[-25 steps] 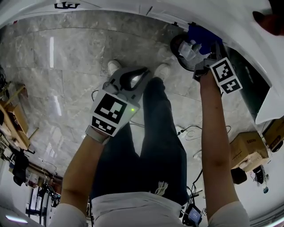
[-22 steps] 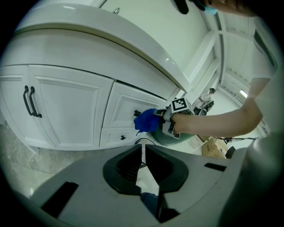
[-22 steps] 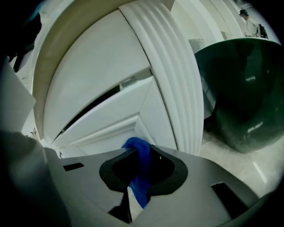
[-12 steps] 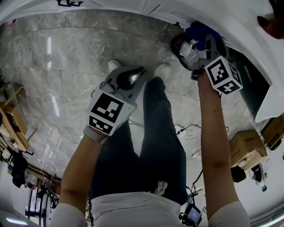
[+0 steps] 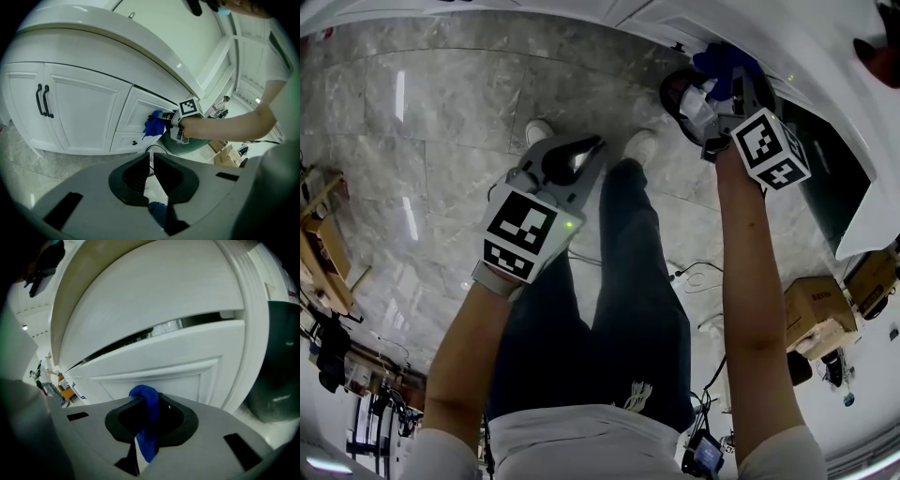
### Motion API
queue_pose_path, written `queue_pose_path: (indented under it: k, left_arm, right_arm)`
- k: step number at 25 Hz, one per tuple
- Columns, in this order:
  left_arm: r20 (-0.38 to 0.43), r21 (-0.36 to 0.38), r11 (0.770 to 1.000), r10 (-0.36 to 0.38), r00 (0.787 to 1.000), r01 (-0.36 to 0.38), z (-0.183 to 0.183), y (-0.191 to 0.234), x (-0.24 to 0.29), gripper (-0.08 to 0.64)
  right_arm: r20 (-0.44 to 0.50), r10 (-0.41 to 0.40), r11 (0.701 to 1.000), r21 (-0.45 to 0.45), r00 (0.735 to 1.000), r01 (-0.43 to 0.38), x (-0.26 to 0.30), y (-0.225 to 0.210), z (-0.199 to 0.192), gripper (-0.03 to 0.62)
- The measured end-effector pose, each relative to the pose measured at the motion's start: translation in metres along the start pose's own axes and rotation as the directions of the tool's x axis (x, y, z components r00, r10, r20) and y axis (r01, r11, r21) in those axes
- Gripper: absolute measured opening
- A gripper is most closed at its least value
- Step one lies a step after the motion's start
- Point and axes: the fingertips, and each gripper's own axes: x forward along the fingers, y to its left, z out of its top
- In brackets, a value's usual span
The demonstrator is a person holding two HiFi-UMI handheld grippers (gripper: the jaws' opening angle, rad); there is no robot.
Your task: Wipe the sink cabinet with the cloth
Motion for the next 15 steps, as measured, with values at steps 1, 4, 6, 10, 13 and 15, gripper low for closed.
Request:
queue_pose_path:
  k: [1,4,6,10,13,15]
  left_arm:
    - [0.003,0.0,1.0,-0.001,1.0,0.001,0.001,-0.001,0.0,0.011]
    - [0.008,0.004,1.0,-0.004,1.0,0.004,0.002,-0.002,-0.002,0.011]
    - [0.008,0.007,1.0,-0.005,1.0,0.005,0.002,-0.002,-0.003,0.011]
    - [0.003,0.015,1.0,-0.005,1.0,0.005,-0.001,-0.003,-0.005,0.011]
    - [-0.001,0.026,1.0,-0.015,1.0,0.015,0.0,-0.008,-0.004,0.011]
    - [0.0,0.037,0.999,-0.023,1.0,0.023,0.001,-0.011,-0.004,0.011]
  right_arm:
    - [-0.001,-0.029,0.999,0.024,1.0,0.029,-0.001,-0.007,-0.001,0.057]
    - [0.01,-0.087,0.995,0.057,0.996,0.087,-0.008,-0.023,0.0,0.057]
    - [0.029,-0.102,0.993,0.056,0.994,0.1,-0.017,-0.025,0.007,0.057]
    - [0.068,-0.1,0.994,0.06,0.993,0.096,-0.038,-0.022,0.023,0.057]
    - [0.103,-0.072,0.997,0.049,0.992,0.067,-0.052,-0.011,0.034,0.057]
    - [0.124,-0.04,0.999,0.029,0.991,0.037,-0.057,0.002,0.043,0.057]
